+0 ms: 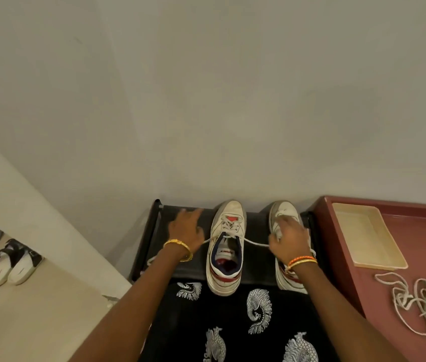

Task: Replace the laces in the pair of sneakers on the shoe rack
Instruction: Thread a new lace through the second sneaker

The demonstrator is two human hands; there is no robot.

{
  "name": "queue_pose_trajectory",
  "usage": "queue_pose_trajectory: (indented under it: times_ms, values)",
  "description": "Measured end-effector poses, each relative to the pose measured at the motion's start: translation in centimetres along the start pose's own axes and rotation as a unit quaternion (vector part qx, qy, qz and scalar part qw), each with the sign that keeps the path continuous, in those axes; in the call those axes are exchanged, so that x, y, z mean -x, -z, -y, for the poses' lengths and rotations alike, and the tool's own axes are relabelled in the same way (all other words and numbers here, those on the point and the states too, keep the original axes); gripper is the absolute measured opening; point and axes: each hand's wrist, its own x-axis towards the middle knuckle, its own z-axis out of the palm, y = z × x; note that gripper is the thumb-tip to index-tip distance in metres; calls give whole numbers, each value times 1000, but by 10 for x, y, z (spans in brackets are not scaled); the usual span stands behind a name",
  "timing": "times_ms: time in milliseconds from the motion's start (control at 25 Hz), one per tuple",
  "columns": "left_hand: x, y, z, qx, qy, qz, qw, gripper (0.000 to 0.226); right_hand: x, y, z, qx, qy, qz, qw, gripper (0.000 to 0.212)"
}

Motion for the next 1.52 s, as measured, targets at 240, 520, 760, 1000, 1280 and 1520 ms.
queue_pose_trajectory:
  times_ms: [240, 520, 760, 1000, 1280, 1520]
  values:
    - [-18, -44, -33, 136, -24, 86, 987, 36, 1, -36, 48, -142, -25, 89, 986, 28]
    - [-37, -60, -20, 395, 28, 107, 912, 31, -14, -37, 43, -184, -26, 89, 979, 15]
    - [-37, -78, -5, 361, 54, 128, 922, 24, -26, -48, 27, -288, -86, 135, 944, 20]
    - [-37, -59, -14, 300, 41, 57, 951, 37, -35, -56, 29, -301, -58, 112, 945, 3]
    - [-30, -38, 12, 295, 62, -34, 953, 26, -22, -49, 19, -228, -24, 34, 973, 10]
    - [-29, -47, 30, 232, 91, 3, 969, 28, -14, -53, 13, -204, -83, 39, 975, 19]
